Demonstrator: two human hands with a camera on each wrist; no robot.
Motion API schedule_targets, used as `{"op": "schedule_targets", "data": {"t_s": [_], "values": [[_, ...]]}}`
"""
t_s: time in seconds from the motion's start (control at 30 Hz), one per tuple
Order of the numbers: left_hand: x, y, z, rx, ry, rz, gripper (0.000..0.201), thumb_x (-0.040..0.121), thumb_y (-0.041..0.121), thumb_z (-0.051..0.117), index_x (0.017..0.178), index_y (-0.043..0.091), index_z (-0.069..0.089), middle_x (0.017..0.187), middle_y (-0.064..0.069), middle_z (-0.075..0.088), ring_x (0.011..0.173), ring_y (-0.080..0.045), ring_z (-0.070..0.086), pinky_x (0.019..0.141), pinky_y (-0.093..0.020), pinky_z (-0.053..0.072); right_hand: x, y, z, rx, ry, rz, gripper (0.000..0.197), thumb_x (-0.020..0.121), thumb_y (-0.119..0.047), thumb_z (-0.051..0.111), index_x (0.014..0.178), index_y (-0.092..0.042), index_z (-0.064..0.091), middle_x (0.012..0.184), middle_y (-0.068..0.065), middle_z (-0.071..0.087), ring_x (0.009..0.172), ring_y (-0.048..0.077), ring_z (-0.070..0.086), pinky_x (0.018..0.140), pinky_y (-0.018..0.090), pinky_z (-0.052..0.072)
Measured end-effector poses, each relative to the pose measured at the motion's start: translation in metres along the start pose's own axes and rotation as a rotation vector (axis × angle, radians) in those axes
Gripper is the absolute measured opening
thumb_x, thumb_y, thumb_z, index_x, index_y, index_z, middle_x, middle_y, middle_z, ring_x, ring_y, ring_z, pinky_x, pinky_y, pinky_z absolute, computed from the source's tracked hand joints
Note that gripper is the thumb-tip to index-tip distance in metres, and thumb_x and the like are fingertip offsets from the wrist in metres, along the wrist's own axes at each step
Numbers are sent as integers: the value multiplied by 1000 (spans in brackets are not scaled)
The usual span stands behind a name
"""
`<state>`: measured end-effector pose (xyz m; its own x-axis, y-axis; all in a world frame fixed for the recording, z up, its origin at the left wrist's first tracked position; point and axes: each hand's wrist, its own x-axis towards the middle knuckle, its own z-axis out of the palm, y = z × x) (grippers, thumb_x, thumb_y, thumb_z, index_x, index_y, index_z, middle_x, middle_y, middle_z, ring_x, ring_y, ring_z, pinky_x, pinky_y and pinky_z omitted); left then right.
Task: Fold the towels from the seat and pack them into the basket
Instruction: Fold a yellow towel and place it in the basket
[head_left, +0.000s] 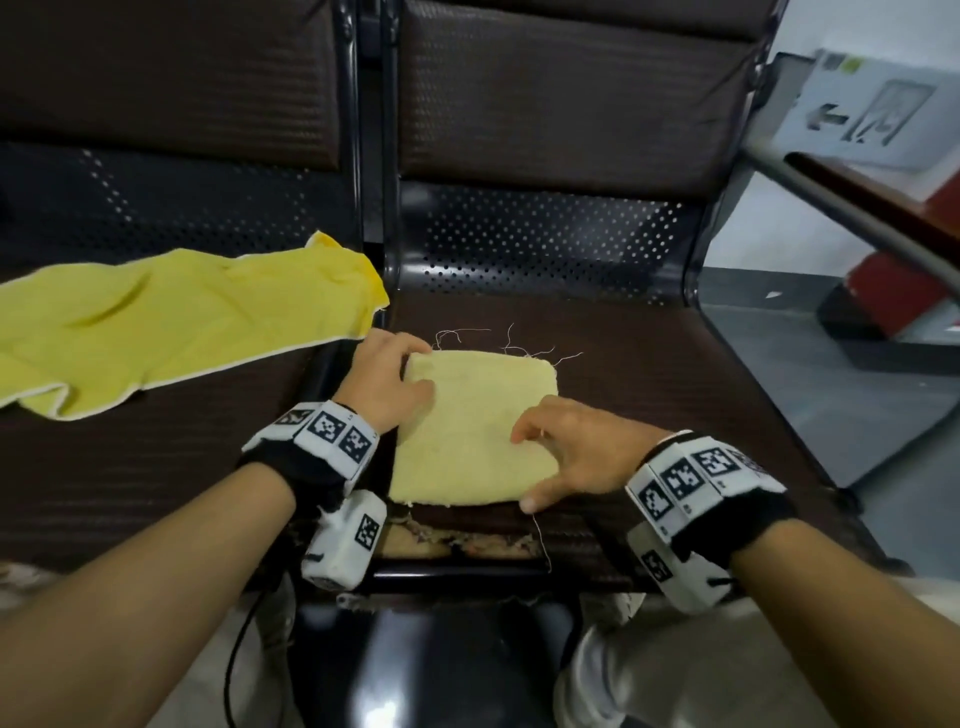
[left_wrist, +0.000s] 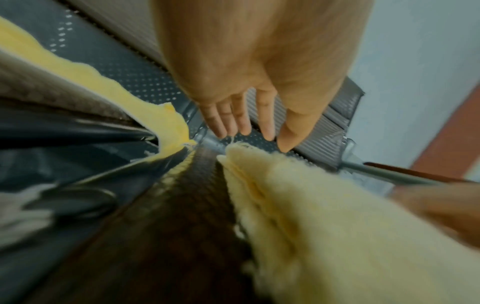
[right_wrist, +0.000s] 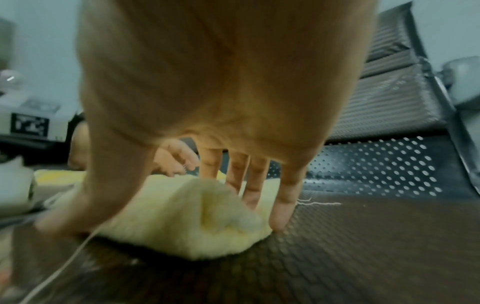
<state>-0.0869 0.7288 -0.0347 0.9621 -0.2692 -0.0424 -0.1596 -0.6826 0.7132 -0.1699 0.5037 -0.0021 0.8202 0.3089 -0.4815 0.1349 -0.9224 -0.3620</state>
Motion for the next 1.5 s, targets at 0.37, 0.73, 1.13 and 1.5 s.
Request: {"op": "schedule_targets", "data": {"t_s": [0.37, 0.73, 1.13, 1.5], "values": [[-65, 27, -6, 538, -379, 308, 19, 90, 26, 52, 108, 20, 53, 108, 0, 51, 108, -23, 51, 89, -38, 43, -22, -22, 2, -52, 223, 8, 15, 92, -17, 49, 104, -15, 59, 89, 3, 59, 85, 20, 55, 74, 29, 44], [-44, 37, -28, 254, -559, 151, 15, 97, 14, 43, 107, 9, 51, 104, -6, 56, 95, -20, 54, 77, -29, 40, -12, -8, -7, 134, 165, 110, 63, 72, -39, 79, 124, -25, 46, 108, -4, 56, 97, 16, 53, 72, 26, 41], [13, 10, -12, 549, -449, 52, 38, 99, 32, 43, 132, 14, 43, 131, -8, 44, 111, -25, 52, 85, -30, 41, 52, 6, -16, 329, 250, 445, 48, 89, -47, 58, 117, -8, 59, 115, 9, 63, 103, 27, 61, 84, 36, 53], [-5, 17, -12, 550, -600, 88, 35, 101, 38, 30, 100, 7, 47, 95, -7, 50, 89, -24, 49, 70, -30, 33, 48, -7, -14, 379, 203, 477, 70, 92, -58, 41, 140, -8, 37, 137, 10, 48, 116, 25, 51, 81, 30, 39]]}}
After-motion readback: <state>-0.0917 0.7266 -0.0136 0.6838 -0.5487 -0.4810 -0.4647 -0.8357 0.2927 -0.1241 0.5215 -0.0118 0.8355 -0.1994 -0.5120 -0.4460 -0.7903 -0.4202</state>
